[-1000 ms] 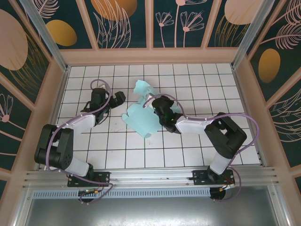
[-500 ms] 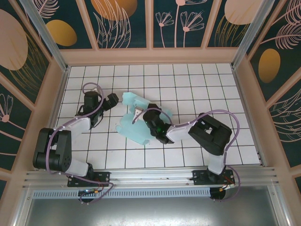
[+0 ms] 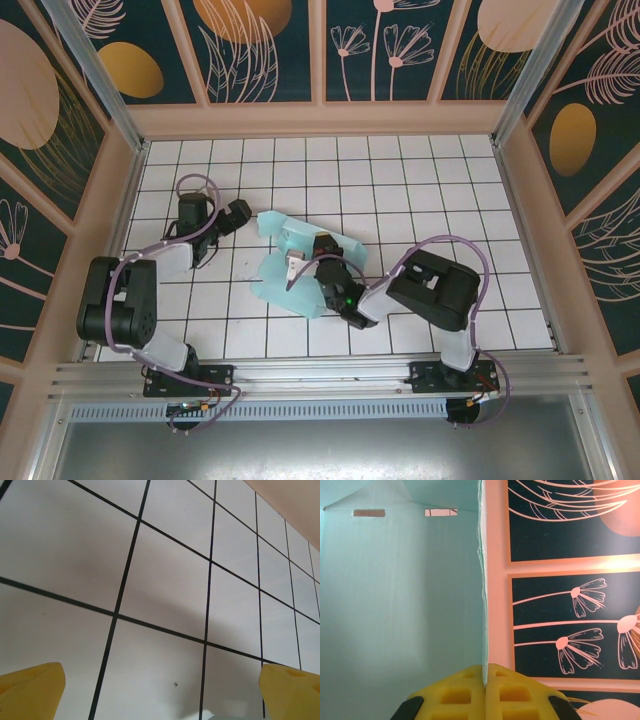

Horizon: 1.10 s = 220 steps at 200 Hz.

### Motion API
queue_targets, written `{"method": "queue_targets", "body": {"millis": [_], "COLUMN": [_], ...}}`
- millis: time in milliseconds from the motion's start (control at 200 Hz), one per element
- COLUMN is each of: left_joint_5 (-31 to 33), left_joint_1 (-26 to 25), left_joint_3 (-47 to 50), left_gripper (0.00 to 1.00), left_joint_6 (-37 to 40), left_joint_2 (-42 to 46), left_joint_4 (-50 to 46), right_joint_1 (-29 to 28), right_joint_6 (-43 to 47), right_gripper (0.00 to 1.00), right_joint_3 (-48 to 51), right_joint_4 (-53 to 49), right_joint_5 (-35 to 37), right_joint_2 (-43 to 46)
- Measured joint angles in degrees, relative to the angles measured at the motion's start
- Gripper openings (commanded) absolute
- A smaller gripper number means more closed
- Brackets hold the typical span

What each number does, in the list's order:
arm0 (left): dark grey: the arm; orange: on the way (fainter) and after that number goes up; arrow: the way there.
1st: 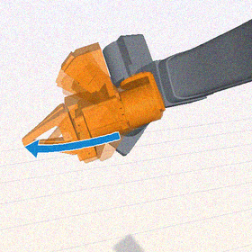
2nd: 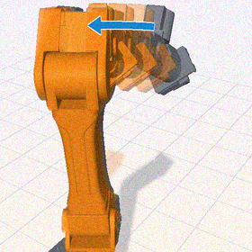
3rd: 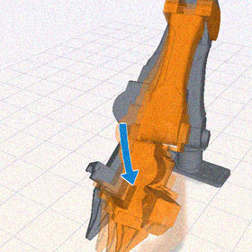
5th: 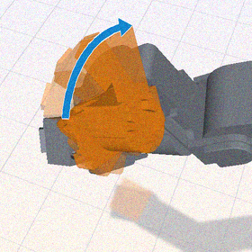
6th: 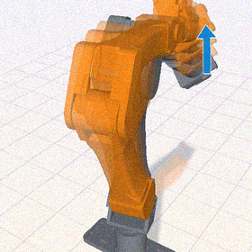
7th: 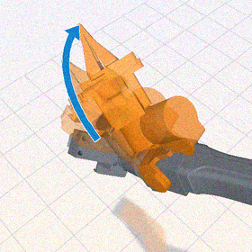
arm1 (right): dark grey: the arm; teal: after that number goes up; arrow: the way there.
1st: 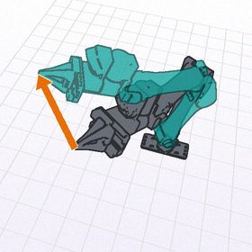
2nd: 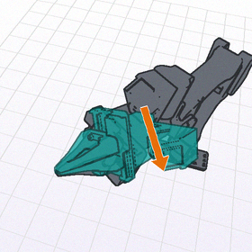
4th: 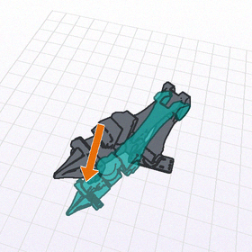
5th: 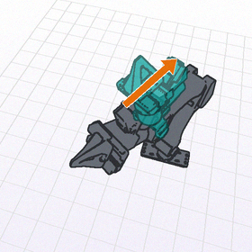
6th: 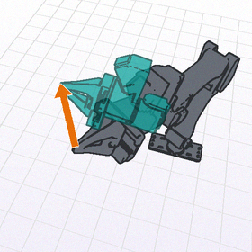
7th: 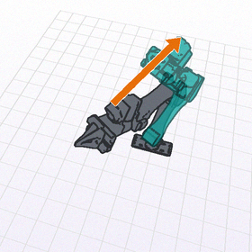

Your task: Fold the paper box

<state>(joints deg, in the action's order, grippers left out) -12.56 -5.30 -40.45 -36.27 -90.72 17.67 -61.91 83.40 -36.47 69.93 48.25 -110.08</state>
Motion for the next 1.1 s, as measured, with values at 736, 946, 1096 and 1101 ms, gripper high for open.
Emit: {"method": "queue_targets", "body": {"millis": [736,946,1096,1101], "left_joint_5": [-5.25,-10.25,-14.16,-14.34], "left_joint_1": [0.0,-0.39,-2.64,-2.8], "left_joint_3": [-5.7,-12.92,-15.85,-15.93], "left_gripper": [0.93,0.73,0.67,0.67], "left_joint_6": [2.4,4.72,7.1,7.15], "left_joint_2": [-8.2,-15.8,-17.51,-17.53], "left_joint_4": [0.33,-1.64,-4.11,-4.22], "right_joint_1": [-0.02,-0.02,0.09,0.09], "right_joint_6": [10.62,10.51,10.27,10.23], "right_gripper": [0.0,0.0,0.0,0.0], "right_joint_3": [3.43,3.54,3.54,3.54], "right_joint_4": [21.27,21.44,21.53,21.53], "right_joint_5": [3.37,3.34,3.37,3.37], "right_joint_2": [-8.17,-8.17,-8.17,-8.17]}}
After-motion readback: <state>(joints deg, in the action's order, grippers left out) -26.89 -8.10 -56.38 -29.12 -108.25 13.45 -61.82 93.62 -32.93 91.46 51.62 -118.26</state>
